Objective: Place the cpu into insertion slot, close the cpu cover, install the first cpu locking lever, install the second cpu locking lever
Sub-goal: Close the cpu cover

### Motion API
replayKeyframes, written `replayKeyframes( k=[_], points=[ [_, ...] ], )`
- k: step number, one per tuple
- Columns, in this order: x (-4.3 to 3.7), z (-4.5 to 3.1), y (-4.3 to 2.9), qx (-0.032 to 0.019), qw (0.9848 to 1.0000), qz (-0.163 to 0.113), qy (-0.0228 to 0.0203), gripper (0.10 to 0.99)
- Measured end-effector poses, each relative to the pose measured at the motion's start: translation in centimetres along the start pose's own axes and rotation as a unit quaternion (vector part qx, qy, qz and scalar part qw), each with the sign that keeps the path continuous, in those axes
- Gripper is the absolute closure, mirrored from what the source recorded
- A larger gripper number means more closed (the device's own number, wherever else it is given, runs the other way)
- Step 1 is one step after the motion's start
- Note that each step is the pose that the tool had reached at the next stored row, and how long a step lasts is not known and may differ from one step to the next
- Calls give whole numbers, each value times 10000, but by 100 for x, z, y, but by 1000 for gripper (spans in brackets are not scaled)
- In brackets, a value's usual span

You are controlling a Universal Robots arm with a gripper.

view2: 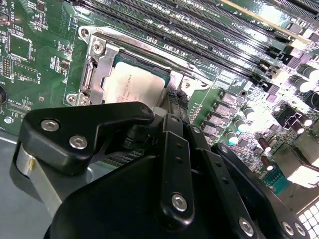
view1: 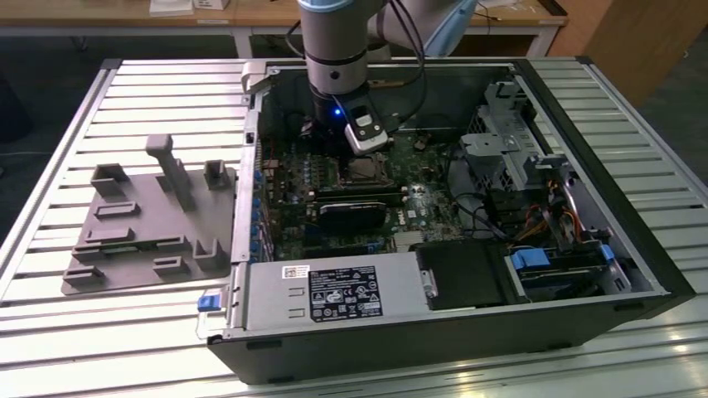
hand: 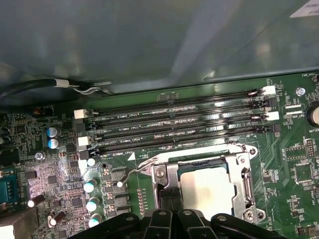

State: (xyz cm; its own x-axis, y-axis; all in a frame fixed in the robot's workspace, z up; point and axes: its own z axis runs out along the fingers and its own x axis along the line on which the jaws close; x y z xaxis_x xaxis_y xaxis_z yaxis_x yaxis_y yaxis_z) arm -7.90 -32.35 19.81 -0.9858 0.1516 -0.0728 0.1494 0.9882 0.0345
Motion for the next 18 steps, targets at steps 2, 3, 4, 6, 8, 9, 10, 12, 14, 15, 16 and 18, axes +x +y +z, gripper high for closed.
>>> replayKeyframes(
  k=[2, 3, 4, 6, 8, 9, 10, 12, 14, 15, 16, 18],
  points=[
    [-1, -11, 1, 5, 10000, -1, -2, 984],
    [-2, -21, 1, 10, 10000, -1, -2, 984],
    [-3, -41, 1, 13, 10000, -1, -2, 984],
    [-5, -69, 2, 14, 10000, -1, -2, 984],
    [-8, -105, 3, 14, 10000, -1, -2, 984],
    [-9, -122, 4, 14, 10000, -1, -2, 984],
    [-10, -130, 4, 16, 10000, -1, -2, 984],
    [-10, -130, 5, 16, 10000, -1, -3, 984],
    [-10, -130, 5, 16, 10000, -2, -3, 984],
    [-15, -130, 6, 17, 10000, -1, -3, 984],
    [-31, -129, 8, 17, 10000, -1, -2, 984],
    [-86, -124, 16, 17, 10000, -1, -3, 984]
  ],
)
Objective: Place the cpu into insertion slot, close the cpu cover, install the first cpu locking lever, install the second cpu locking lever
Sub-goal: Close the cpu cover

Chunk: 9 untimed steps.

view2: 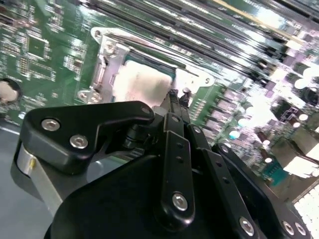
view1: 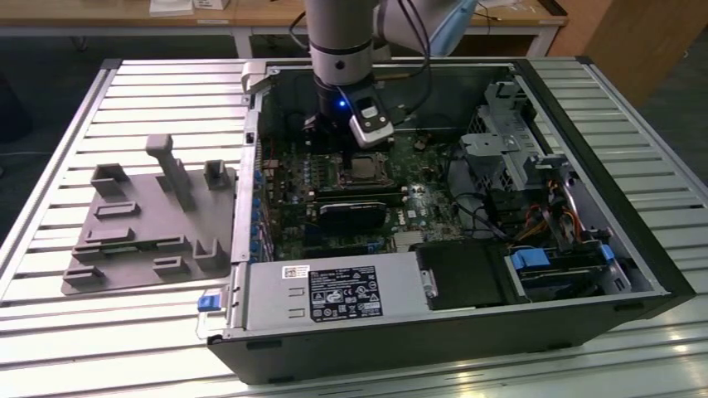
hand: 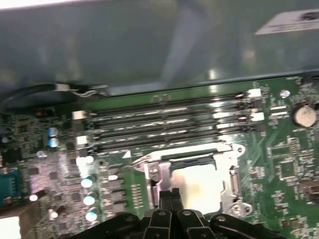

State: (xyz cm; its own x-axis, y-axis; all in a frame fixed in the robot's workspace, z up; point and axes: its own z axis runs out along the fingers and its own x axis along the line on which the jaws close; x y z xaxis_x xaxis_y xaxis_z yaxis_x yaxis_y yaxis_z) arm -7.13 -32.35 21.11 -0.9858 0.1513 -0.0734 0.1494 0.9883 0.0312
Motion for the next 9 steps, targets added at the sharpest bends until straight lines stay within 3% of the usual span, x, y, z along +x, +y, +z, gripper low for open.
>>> replayKeyframes(
  k=[5, 9],
  points=[
    [-151, 12, 23, 0, 10000, 0, 0, 984],
    [-216, 17, 33, 0, 10000, 0, 0, 984]
  ],
)
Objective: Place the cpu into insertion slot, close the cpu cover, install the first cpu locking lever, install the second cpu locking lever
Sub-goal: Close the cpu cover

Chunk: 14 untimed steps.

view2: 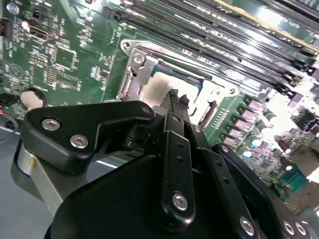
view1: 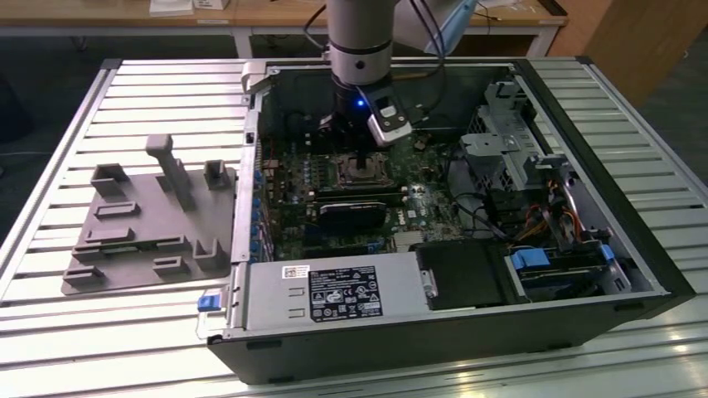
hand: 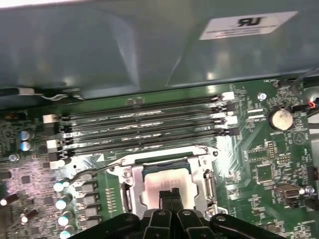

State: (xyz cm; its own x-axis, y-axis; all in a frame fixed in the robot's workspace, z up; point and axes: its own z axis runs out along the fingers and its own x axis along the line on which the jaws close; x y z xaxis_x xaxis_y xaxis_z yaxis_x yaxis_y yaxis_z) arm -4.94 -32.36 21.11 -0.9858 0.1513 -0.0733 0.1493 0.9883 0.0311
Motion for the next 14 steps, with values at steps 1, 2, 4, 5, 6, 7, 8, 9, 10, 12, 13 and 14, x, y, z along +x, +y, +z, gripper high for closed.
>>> replayKeyframes(
  k=[1, 2, 4, 5, 6, 7, 8, 9, 10, 12, 13, 14],
  points=[
    [-12, 1, 2, 0, 10000, 0, 0, 984],
    [-20, 2, 3, -1, 10000, 0, 0, 984],
    [-23, 2, 3, -1, 10000, 0, 0, 984],
    [-24, 0, 4, 0, 10000, 0, 0, 984],
    [-24, -6, 4, 1, 10000, 0, 1, 984],
    [-24, -14, 4, 0, 10000, 0, 0, 984],
    [-25, -27, 5, 0, 10000, 0, 0, 984],
    [-27, -41, 5, 0, 10000, 0, 0, 984],
    [-28, -58, 6, -1, 10000, 0, 0, 984],
    [-31, -103, 7, 0, 10000, 0, 0, 984],
    [-33, -127, 8, 0, 10000, 0, 0, 984],
    [-35, -153, 9, 0, 10000, 0, 0, 984]
  ],
)
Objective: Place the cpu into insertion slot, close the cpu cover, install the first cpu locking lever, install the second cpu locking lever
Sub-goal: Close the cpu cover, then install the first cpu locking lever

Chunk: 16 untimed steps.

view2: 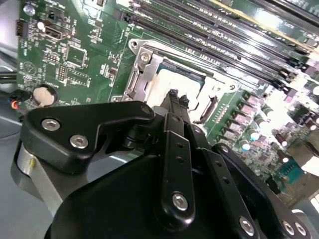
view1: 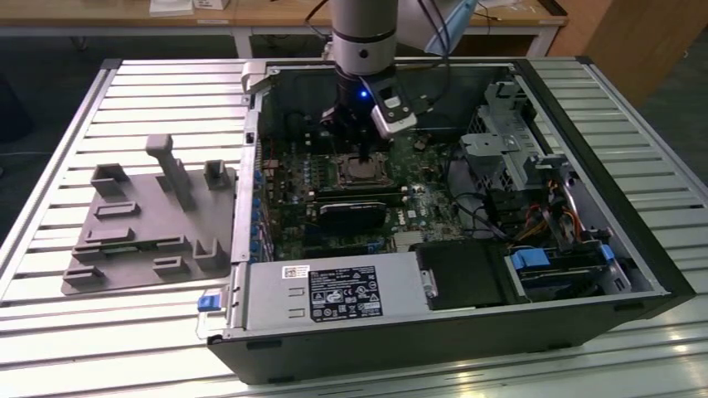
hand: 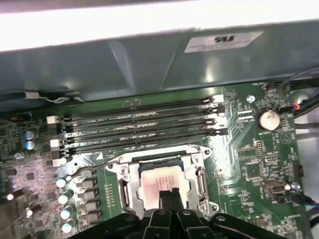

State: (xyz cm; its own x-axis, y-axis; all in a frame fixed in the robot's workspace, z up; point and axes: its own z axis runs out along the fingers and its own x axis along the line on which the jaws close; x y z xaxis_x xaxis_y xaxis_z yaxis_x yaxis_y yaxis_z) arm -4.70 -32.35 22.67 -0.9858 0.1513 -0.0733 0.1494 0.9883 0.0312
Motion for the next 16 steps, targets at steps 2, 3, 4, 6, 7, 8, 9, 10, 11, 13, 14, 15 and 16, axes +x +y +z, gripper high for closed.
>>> replayKeyframes(
  k=[2, 3, 4, 6, 7, 8, 9, 10, 11, 13, 14, 15, 16],
  points=[
    [-4, -52, 1, 0, 10000, 0, 0, 984],
    [-6, -78, 2, 0, 10000, 0, 0, 984],
    [-8, -102, 3, 1, 10000, 0, 0, 984],
    [-11, -144, 4, 0, 10000, 0, 0, 984],
    [-12, -161, 5, 1, 10000, 0, 0, 984],
    [-13, -173, 5, 0, 10000, 0, 0, 984],
    [-13, -175, 6, 0, 10000, 0, 0, 984],
    [-13, -175, 6, 0, 10000, 0, 0, 984],
    [-13, -175, 6, -1, 10000, -1, 0, 984],
    [-13, -175, 5, 0, 10000, 0, 0, 984],
    [-13, -176, 5, 0, 10000, -1, 0, 984],
    [-13, -176, 5, 0, 10000, -2, 0, 984],
    [-13, -175, 5, 0, 10000, -2, 0, 984]
  ],
)
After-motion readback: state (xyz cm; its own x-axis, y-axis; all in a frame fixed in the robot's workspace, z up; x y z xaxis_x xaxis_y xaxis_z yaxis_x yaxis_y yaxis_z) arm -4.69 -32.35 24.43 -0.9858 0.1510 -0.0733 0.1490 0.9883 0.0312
